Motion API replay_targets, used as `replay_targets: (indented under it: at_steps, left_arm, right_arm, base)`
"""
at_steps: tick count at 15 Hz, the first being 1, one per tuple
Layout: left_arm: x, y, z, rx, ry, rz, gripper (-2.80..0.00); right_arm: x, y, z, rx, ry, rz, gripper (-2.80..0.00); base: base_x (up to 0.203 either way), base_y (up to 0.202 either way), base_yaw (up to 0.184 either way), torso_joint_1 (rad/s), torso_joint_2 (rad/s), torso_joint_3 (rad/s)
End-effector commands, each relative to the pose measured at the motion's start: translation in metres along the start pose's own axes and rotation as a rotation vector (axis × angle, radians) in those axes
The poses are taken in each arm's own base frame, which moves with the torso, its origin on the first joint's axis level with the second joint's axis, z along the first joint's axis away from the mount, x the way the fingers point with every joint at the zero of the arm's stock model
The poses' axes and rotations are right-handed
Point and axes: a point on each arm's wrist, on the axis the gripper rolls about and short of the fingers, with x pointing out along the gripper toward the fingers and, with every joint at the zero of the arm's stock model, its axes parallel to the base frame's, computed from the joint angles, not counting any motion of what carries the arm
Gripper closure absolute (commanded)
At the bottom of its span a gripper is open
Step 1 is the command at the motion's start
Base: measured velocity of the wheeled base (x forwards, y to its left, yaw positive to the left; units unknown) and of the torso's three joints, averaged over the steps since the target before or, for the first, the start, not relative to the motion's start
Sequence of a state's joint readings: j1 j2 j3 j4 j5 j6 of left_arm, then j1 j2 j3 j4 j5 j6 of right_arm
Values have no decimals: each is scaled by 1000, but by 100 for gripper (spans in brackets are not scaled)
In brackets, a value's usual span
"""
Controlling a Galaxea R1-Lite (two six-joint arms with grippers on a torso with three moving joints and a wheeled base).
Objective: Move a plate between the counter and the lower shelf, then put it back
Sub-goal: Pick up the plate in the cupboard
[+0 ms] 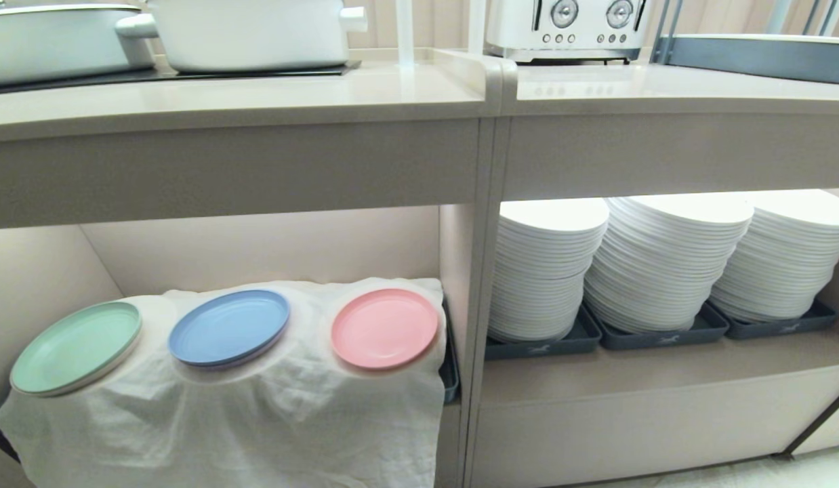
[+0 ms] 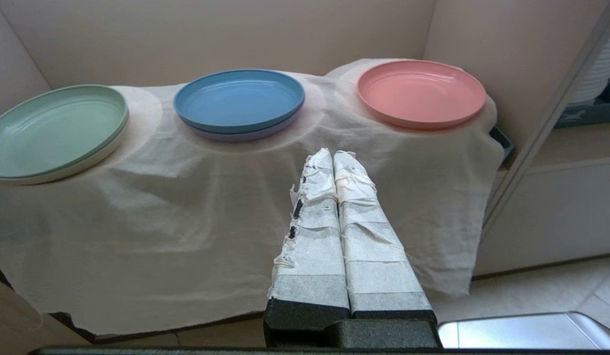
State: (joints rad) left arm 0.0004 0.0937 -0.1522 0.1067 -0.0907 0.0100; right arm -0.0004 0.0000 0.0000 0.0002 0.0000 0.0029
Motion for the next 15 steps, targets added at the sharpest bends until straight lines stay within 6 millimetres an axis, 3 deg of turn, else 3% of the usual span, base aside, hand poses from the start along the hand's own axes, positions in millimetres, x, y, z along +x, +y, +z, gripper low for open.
replay_targets:
  at_steps: [1, 6, 15]
  left_arm:
    - [8, 1, 15, -6, 65, -12, 0]
    - [29, 2, 36, -22, 188, -29, 0]
    - [54, 3, 36, -53, 349, -116, 0]
  right_arm:
    - [0, 0, 0, 0, 0, 0, 0]
    - [0, 0, 0, 0, 0, 0, 0]
    - [0, 0, 0, 0, 0, 0, 0]
  base:
    - [0, 0, 0, 0, 0, 0]
    - [0, 0, 0, 0, 0, 0]
    - [0, 0, 0, 0, 0, 0]
